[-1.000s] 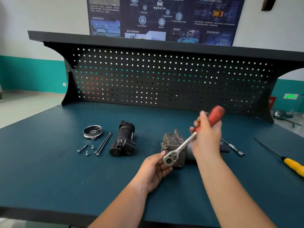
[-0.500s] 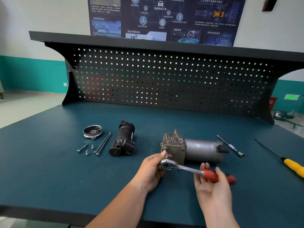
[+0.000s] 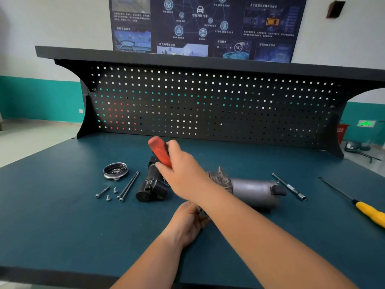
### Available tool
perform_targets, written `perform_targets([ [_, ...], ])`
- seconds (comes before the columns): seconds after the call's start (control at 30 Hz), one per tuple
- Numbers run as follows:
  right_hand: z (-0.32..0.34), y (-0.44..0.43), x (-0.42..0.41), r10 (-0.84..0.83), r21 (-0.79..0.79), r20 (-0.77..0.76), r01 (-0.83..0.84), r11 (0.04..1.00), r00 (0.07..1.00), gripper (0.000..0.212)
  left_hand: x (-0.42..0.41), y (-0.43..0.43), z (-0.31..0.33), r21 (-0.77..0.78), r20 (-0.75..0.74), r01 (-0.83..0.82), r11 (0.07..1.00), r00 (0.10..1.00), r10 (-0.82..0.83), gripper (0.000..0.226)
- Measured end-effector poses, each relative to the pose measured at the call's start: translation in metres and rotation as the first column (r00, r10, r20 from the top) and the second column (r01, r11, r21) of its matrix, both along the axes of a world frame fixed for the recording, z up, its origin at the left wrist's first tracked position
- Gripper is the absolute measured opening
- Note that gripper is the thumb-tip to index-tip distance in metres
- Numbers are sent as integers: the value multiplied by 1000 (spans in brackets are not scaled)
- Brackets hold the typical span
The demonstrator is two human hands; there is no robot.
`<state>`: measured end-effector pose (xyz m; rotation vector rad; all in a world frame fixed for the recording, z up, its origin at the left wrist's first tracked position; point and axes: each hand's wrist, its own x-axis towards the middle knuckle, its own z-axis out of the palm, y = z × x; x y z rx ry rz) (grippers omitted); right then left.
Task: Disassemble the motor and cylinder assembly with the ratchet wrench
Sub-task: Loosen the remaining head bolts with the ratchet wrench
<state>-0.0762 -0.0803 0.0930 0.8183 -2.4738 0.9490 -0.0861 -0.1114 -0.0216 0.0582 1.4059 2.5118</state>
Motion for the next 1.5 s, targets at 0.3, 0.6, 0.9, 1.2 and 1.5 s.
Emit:
perform_targets([
  [0.3,-24,74,4,-180,-902,30,105,420,983,19,-3,3,0,9,-4,-53,999,999,53,24],
  [0.6,-106,105,28,-10,-896,325,305,-323,946,3,-4,-2,-1,58,73,-43,997,997,39,24],
  [0.9,-117,124,40,263,-815,491,545,-197,830,13,-4,0,-3,43,16,-25,999,1000,24,20],
  [1.2,-117,143,55,222,-813,497,539,-218,839,10,-1,0,2,69,27,58,996,998,-60,27],
  [1.5,-110,257,42,-135,-741,654,666,80,744,7,16,14,-10,-649,-383,-49,759,884,-270,24],
])
